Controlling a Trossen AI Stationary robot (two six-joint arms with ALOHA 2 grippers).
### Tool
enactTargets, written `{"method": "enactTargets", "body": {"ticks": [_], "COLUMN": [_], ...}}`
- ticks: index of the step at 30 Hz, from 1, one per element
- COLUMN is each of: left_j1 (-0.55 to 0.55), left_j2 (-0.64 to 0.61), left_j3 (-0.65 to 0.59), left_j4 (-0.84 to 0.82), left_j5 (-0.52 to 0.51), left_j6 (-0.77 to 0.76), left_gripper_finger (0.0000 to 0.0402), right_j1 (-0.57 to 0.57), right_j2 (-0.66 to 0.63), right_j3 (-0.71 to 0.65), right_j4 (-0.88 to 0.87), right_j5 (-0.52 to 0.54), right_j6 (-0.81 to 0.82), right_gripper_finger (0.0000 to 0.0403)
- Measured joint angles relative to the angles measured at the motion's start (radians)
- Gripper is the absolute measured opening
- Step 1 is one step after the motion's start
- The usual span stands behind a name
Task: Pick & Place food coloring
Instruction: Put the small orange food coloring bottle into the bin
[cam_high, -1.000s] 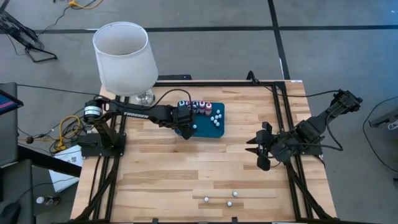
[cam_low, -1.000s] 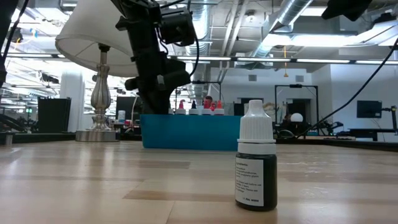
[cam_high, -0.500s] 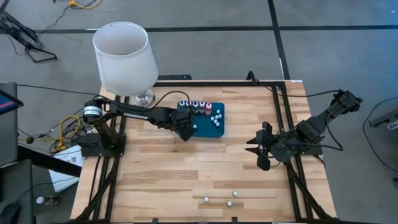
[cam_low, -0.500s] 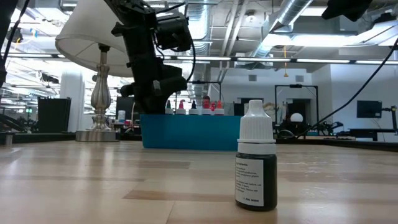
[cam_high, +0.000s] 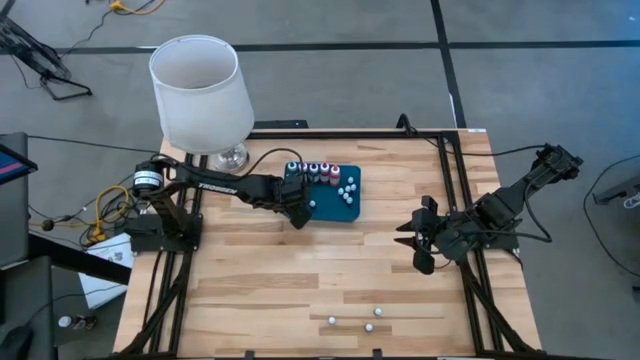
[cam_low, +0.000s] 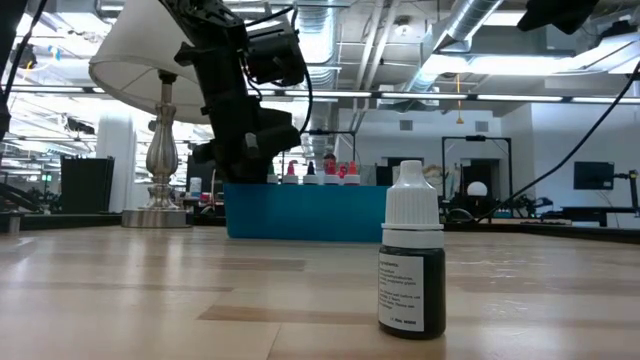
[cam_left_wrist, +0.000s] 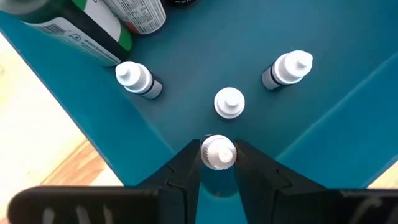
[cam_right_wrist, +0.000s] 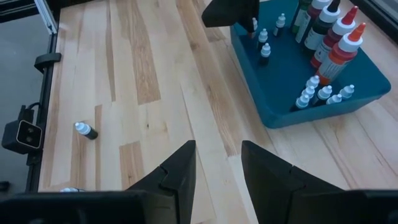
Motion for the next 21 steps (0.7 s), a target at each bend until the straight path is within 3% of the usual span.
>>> {"method": "enactTargets", "body": {"ticks": [16,21], "left_j1": [0.000,0.000], "left_j2": [0.000,0.000], "left_j3": [0.000,0.000], "left_j4": [-0.002,-0.001], "left_j5": [0.001,0.002], "left_j6": [0.000,0.001], "left_gripper_finger": [0.0083,0.0106], "right_j1": [0.000,0.000], "right_j2": [0.000,0.000], "right_j3": [0.000,0.000], "right_j4": [0.004,0.004], "right_j5": [0.001,0.001], "right_j6": [0.011,0.019], "right_gripper_finger": [0.0118,0.0118]}}
